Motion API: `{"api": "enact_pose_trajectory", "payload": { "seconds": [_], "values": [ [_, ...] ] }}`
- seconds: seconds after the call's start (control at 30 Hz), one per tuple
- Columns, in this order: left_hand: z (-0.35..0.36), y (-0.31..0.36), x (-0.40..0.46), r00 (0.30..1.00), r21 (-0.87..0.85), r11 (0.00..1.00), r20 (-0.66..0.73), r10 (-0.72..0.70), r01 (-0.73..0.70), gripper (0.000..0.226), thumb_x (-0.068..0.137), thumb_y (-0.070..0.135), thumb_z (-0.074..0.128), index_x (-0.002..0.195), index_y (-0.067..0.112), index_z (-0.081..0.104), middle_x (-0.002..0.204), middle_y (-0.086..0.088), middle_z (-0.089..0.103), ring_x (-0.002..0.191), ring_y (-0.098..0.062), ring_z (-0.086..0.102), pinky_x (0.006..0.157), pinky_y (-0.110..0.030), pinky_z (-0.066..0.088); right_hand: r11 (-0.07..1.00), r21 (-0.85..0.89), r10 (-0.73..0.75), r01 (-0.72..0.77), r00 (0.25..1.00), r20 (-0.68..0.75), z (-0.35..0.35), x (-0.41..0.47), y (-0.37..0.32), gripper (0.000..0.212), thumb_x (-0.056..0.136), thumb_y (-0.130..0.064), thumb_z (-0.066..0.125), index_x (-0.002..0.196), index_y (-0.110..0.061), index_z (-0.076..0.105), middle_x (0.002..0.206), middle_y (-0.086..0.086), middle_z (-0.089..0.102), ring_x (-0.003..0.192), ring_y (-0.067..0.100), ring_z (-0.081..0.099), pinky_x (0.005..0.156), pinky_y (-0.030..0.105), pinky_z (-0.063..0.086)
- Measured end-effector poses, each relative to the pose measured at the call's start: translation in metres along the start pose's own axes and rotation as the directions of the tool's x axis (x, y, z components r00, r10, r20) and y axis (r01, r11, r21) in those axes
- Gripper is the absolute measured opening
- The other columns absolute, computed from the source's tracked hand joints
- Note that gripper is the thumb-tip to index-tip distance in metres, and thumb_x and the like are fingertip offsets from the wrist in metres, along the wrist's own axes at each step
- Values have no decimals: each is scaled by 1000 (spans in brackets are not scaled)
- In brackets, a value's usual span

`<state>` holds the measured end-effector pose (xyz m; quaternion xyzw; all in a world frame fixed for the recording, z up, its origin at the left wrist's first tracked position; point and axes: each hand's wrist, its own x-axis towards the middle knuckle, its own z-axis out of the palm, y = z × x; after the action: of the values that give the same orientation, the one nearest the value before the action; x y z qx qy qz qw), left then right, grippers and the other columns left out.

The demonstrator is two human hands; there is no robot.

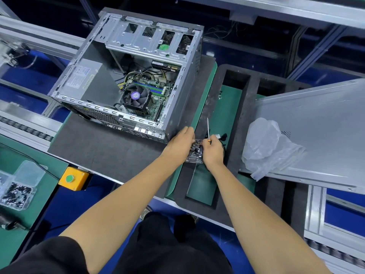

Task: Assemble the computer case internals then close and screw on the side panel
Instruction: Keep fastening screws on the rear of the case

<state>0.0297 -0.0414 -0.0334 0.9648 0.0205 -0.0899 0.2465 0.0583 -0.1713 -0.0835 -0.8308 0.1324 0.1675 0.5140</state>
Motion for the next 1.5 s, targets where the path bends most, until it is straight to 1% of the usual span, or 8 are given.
{"api": "enact_pose_trajectory", "payload": {
  "seconds": [0.2, 0.37, 0.6, 0.83, 1.1, 1.2, 1.33, 1.5],
  "values": [
    [-5, 1, -7, 999, -170, 985, -15, -40, 36, 8, 104, 8, 47, 97, 6, 45, 97, -11, 51, 84, -30, 50, 76, -46, 44, 1000, -3, 1, -1, 1000, 13, 0, 1, 1, 33, 98, -14, 50, 70, -18, 34, 65, 3, 46, 58, 18, 37, 56, 34, 30],
    [-8, -3, -19, 997, -229, 973, -78, 6, -24, 17, 96, 4, 63, 99, 8, 47, 96, -2, 50, 81, -20, 50, 74, -43, 50, 1000, -25, 0, 0, 1000, 12, 1, 1, 1, 34, 99, -16, 49, 70, -19, 33, 64, 2, 47, 57, 18, 38, 57, 34, 32],
    [-8, -10, -45, 996, 195, 980, -84, -14, 30, 18, 98, 26, 62, 109, 21, 49, 101, 5, 56, 79, -22, 61, 59, -39, 53, 999, -50, -15, 16, 1000, 16, 1, 0, 0, 35, 100, -17, 49, 70, -20, 31, 60, -2, 40, 55, 17, 34, 55, 35, 28],
    [-9, -6, -49, 987, 467, 873, 8, -159, 137, 59, 78, 2, 74, 124, 21, 42, 104, 1, 56, 77, -24, 66, 48, -32, 31, 997, -70, -21, 22, 1000, 20, -1, -1, -1, 35, 100, -17, 49, 71, -20, 30, 60, -4, 39, 54, 15, 33, 54, 35, 26],
    [-18, -5, -32, 998, 217, 974, -22, -61, 64, 5, 107, 19, 48, 111, 17, 50, 108, 0, 52, 73, -30, 61, 64, -44, 53, 997, -72, -35, 38, 999, 32, -1, -2, -2, 33, 101, -14, 47, 73, -21, 31, 62, -3, 39, 56, 15, 33, 57, 35, 28],
    [-18, -1, -20, 998, 102, 994, 29, -47, 44, 10, 103, 10, 53, 108, 18, 52, 101, 6, 47, 66, -14, 50, 71, -43, 54, 997, -61, -53, 55, 998, 34, -2, -3, -2, 31, 100, -12, 48, 74, -19, 33, 64, -2, 41, 59, 16, 34, 58, 36, 29],
    [-19, -2, -10, 991, 65, 998, 134, -28, 19, 30, 90, -10, 55, 107, 14, 52, 107, 1, 45, 92, -12, 64, 74, -39, 56, 996, -57, -65, 67, 997, 51, -4, -3, -2, 22, 100, -12, 48, 79, -13, 40, 68, 3, 44, 61, 18, 37, 59, 35, 30],
    [-11, -10, -10, 975, -34, 994, 202, -91, 100, 30, 90, -2, 64, 101, 15, 41, 93, -1, 50, 68, -18, 52, 70, -44, 51, 993, -73, -87, 92, 994, 69, -5, -3, -3, 23, 100, -11, 46, 78, -13, 38, 69, 6, 43, 62, 20, 36, 59, 36, 30]
  ]
}}
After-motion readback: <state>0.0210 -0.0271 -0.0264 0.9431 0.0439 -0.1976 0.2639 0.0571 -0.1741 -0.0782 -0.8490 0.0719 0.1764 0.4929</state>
